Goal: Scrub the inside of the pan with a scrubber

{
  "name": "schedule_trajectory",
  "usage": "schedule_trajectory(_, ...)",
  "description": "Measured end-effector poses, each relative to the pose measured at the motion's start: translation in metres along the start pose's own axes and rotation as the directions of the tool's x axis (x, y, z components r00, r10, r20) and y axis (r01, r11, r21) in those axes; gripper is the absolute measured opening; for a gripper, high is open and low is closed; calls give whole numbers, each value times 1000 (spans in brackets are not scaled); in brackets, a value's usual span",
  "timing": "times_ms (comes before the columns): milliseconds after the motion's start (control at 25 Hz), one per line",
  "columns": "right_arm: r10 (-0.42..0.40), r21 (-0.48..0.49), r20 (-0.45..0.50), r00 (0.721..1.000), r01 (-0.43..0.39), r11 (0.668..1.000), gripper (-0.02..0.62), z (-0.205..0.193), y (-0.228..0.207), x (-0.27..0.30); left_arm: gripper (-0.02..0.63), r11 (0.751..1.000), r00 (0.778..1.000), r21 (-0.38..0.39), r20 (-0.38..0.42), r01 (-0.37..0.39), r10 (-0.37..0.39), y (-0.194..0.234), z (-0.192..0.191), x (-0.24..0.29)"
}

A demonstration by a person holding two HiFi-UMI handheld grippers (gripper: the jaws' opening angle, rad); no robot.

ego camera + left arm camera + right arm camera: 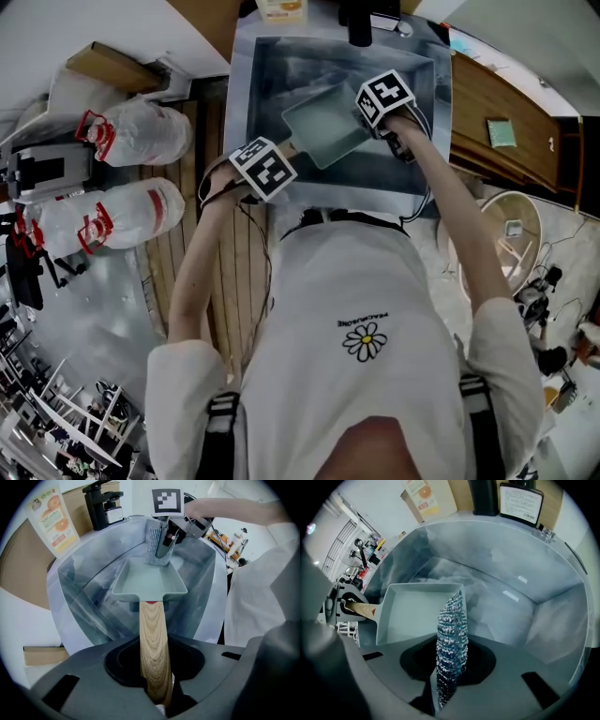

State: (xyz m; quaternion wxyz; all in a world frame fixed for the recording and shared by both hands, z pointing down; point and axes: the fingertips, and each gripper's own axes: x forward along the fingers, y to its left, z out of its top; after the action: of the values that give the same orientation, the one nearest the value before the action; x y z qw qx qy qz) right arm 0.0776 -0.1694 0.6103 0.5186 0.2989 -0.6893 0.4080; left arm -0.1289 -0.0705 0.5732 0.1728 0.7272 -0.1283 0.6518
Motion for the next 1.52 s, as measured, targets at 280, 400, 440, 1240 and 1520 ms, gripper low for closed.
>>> schedule_trajectory(280, -3, 31, -13, 1000, 3, 999, 63, 1, 3, 15, 114, 1000, 1000, 1, 2, -1, 1, 0, 0, 1)
schedule_trajectory(400, -21, 9, -23, 999, 21, 1000, 63, 3, 6, 18, 114, 1000, 1000, 2, 2, -2, 2, 1, -1, 1)
schedule_trajectory(440, -26, 3, -25, 999, 26, 1000, 63, 4, 6, 18, 114, 1000, 1000, 2, 2, -3, 3, 1, -1, 1)
schedule_trajectory(1240, 239, 83, -1, 971, -238, 968, 61, 5, 97, 12, 114, 1000, 1000, 6, 8, -6, 6, 2, -1, 1)
schedule_trajectory(1520, 359, 106, 27, 933, -360, 927, 61, 8, 143, 7, 114, 1000, 1000, 7, 8, -8, 8, 2, -1, 1)
